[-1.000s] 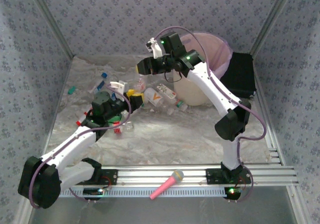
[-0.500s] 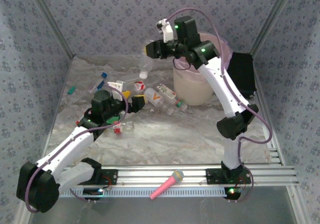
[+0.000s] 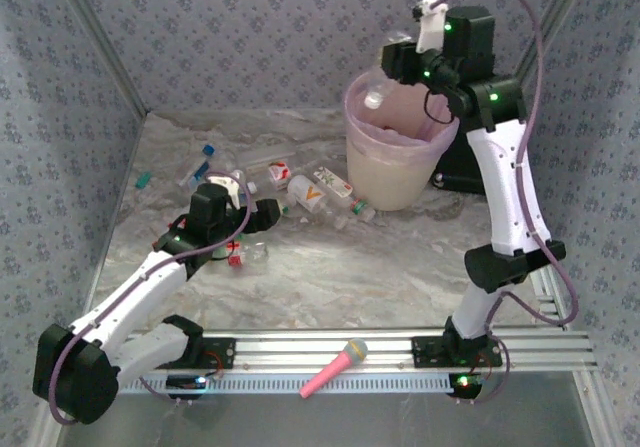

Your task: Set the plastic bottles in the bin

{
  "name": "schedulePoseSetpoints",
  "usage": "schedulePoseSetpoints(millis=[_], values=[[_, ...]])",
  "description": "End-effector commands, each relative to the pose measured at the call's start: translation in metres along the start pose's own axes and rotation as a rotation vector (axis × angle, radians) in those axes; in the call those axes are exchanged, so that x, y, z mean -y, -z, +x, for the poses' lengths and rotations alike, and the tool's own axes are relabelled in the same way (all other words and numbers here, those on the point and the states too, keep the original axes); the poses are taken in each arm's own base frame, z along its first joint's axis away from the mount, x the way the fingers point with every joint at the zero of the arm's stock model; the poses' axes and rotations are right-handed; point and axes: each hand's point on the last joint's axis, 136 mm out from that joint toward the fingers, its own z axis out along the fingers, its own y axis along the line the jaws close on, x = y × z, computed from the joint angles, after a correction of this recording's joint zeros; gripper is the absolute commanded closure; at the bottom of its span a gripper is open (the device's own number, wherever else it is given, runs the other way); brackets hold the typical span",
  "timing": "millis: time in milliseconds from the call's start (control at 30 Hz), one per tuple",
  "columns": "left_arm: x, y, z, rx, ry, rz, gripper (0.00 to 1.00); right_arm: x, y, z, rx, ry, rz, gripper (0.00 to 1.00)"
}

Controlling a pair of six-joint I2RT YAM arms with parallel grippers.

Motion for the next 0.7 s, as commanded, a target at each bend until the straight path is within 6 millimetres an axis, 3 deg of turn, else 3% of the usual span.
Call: schedulePoseSetpoints(millis=[0,133,267,667], values=[[-0.004,-0.001,-0.004,0.006,0.029,-0.039,0.05,0.041,-0.009,0.016,-0.065,0.004,0.137,0.60],[-0.021,-0.002,0.002,-0.015,0.086,-0.134,0.06,0.059,-0.026,0.037,-0.164,0.010,0.190,0.64],[-0.039,0.003,0.006,-0.049,0.129,-0.258,0.08,0.066,-0.047,0.065,-0.276,0.011,0.192,0.64],[-0.060,0.026,0.009,-0.105,0.055,-0.417,0.09,0.075,-0.104,0.155,-0.542,0.007,0.156,0.64]])
